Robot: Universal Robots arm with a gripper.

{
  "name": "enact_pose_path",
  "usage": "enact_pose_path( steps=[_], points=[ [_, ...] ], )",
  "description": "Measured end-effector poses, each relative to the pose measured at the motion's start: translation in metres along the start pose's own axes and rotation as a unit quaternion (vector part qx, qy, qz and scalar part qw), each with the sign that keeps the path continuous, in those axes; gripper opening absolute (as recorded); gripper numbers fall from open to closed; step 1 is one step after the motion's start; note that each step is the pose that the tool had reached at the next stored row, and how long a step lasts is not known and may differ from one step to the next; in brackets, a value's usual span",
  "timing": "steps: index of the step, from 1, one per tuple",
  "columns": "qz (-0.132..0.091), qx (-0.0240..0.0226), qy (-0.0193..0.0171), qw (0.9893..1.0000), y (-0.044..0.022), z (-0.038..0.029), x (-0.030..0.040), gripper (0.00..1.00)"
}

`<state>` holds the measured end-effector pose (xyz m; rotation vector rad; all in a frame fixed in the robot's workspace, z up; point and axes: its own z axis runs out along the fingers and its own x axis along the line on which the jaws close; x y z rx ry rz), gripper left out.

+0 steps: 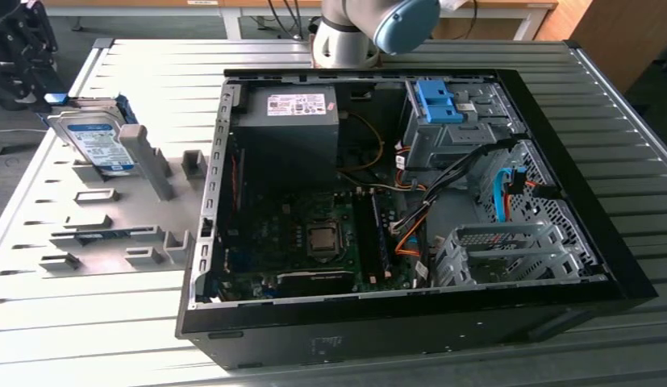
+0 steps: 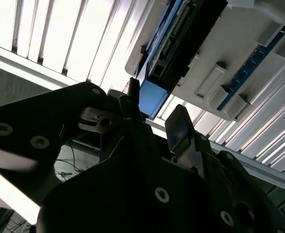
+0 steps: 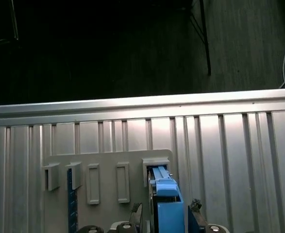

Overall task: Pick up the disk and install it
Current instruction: 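Pick up the disk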

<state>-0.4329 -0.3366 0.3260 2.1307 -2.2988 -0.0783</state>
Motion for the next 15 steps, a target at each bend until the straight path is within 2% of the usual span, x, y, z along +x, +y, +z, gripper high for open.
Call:
enact_pose_path(
  steps=[5, 12, 15],
  points=[
    [0.0, 0.0052, -0.0004, 1.0, 0.0014, 0.0066, 0.0003, 0.49],
    [0.0, 0.0059, -0.0004, 1.0, 0.0011, 0.0185, 0.0007, 0.49],
    [0.0, 0.0057, -0.0004, 1.0, 0.0011, 0.0198, 0.0007, 0.49]
  ],
)
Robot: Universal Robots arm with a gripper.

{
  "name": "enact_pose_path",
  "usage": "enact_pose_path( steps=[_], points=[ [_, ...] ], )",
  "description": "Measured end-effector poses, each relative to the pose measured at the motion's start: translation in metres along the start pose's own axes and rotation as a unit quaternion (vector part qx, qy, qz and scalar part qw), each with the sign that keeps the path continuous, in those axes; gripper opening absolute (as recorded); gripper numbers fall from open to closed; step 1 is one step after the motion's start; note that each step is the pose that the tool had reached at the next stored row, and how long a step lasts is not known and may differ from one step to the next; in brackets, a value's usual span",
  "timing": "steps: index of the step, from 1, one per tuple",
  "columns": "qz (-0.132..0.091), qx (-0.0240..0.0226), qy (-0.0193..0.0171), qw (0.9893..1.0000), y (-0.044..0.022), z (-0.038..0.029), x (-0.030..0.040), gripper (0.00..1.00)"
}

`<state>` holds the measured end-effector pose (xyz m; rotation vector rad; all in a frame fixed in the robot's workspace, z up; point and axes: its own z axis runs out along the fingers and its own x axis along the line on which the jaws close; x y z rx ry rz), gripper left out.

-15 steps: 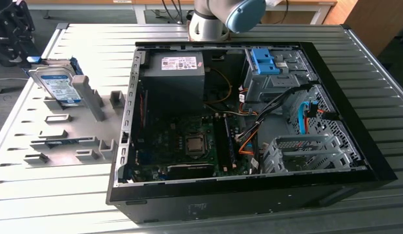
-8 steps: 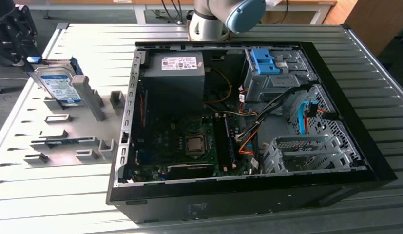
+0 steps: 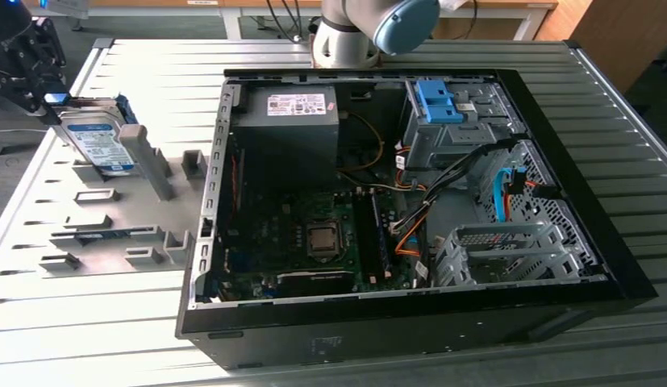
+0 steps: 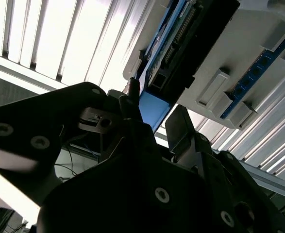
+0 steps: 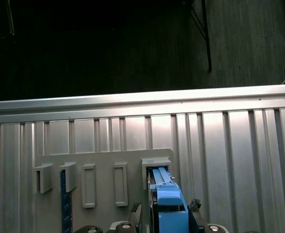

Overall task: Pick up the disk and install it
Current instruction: 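Pick up the disk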

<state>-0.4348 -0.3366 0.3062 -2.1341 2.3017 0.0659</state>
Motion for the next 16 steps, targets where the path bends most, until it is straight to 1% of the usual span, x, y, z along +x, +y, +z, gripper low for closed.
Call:
enact_pose_path(
  steps=[4, 5, 12, 16],
  points=[
    [0.0, 0.0001, 0.0, 1.0, 0.0, 0.0001, 0.0, 0.47],
    [0.0, 0.0001, -0.0001, 1.0, 0.0, 0.0002, 0.0, 0.4],
    [0.0, 0.0002, -0.0001, 1.0, 0.0, 0.0012, -0.0003, 0.4],
    [0.0, 0.0001, -0.0001, 1.0, 0.0014, 0.0016, -0.001, 0.4]
  ],
)
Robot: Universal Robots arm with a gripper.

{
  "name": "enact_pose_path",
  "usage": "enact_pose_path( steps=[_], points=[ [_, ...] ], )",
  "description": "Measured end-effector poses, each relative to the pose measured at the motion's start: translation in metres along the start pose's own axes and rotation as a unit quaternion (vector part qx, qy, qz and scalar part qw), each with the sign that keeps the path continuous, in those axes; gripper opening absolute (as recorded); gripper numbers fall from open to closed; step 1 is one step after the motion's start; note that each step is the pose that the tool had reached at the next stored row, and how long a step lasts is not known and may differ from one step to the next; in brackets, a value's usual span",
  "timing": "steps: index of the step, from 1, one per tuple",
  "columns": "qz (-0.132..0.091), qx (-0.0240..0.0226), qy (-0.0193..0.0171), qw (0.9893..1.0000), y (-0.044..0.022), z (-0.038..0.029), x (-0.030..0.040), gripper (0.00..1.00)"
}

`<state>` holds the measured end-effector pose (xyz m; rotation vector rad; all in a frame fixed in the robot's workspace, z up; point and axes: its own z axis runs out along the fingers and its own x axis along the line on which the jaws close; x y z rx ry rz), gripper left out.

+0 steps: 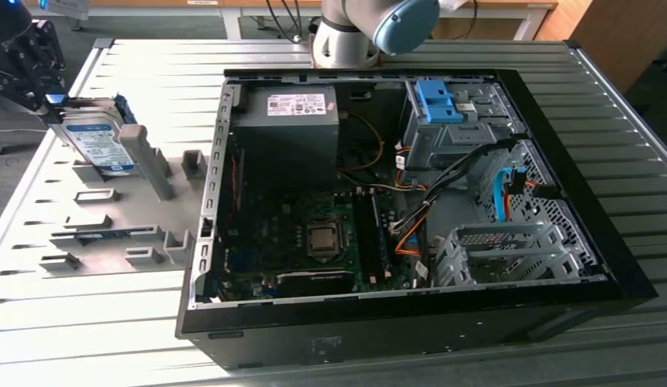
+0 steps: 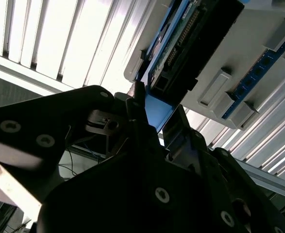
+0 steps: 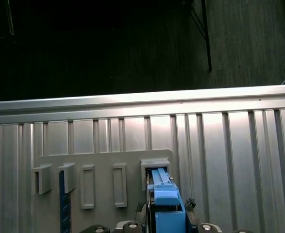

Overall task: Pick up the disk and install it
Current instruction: 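Pick up the disk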

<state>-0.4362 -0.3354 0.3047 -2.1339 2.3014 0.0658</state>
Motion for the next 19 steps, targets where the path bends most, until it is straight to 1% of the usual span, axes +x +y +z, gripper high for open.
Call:
enact_pose_path(
  steps=[10, 11, 19],
  points=[
    [0.0, -0.0001, 0.0, 1.0, 0.0, 0.0003, -0.0001, 0.41],
    [0.0, 0.0, 0.0, 1.0, 0.0, 0.0004, -0.0001, 0.48],
    [0.0, 0.0, 0.0, 1.0, 0.0001, 0.0038, -0.0023, 0.48]
  ],
)
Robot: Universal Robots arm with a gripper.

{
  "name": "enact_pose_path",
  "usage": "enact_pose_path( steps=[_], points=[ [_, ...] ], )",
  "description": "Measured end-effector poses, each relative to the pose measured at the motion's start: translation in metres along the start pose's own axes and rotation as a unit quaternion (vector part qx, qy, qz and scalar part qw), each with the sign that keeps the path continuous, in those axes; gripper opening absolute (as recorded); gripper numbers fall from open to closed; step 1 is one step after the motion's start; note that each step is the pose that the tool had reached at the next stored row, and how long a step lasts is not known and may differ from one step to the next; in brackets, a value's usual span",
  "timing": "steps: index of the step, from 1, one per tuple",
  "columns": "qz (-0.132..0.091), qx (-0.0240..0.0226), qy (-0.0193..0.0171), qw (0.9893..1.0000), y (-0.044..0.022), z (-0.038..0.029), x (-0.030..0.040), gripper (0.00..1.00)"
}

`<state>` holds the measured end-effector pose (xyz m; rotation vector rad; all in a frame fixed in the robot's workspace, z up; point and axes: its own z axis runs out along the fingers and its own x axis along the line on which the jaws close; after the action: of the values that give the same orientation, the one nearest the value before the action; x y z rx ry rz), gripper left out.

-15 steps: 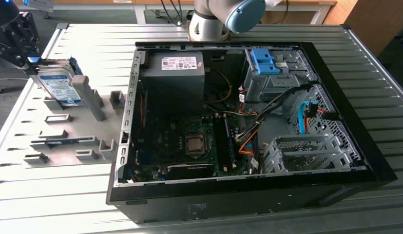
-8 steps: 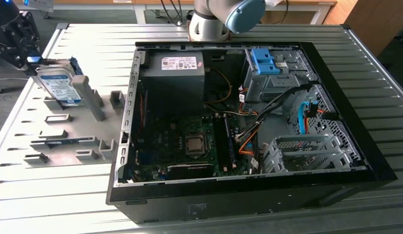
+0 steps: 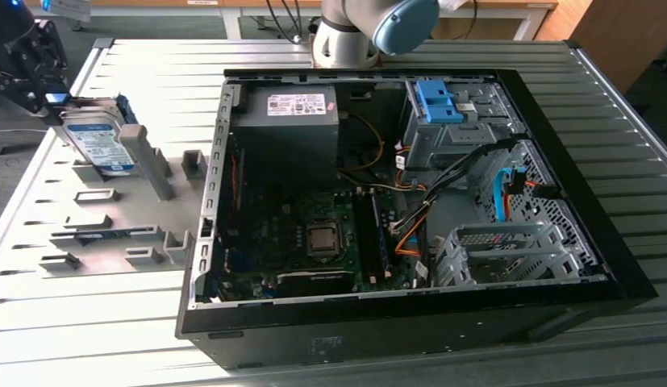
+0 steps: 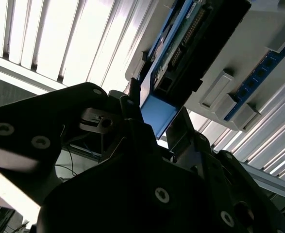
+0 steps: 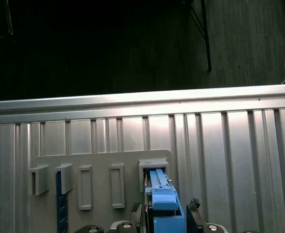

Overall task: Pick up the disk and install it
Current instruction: 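Pick up the disk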

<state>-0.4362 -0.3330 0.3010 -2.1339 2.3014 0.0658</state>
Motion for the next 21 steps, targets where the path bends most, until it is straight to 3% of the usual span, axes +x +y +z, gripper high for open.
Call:
enact_pose_path(
  steps=[4, 6, 7, 21],
  points=[
    [0.0, 0.0006, -0.0006, 1.0, 0.0001, 0.0042, 0.0001, 0.48],
    [0.0, 0.0005, -0.0007, 1.0, 0.0001, 0.0046, 0.0001, 0.46],
    [0.0, 0.0005, -0.0007, 1.0, 0.0, 0.0046, 0.0001, 0.4],
    [0.0, 0.0009, 0.0015, 1.0, 0.0, 0.0055, 0.0001, 0.37]
  ],
)
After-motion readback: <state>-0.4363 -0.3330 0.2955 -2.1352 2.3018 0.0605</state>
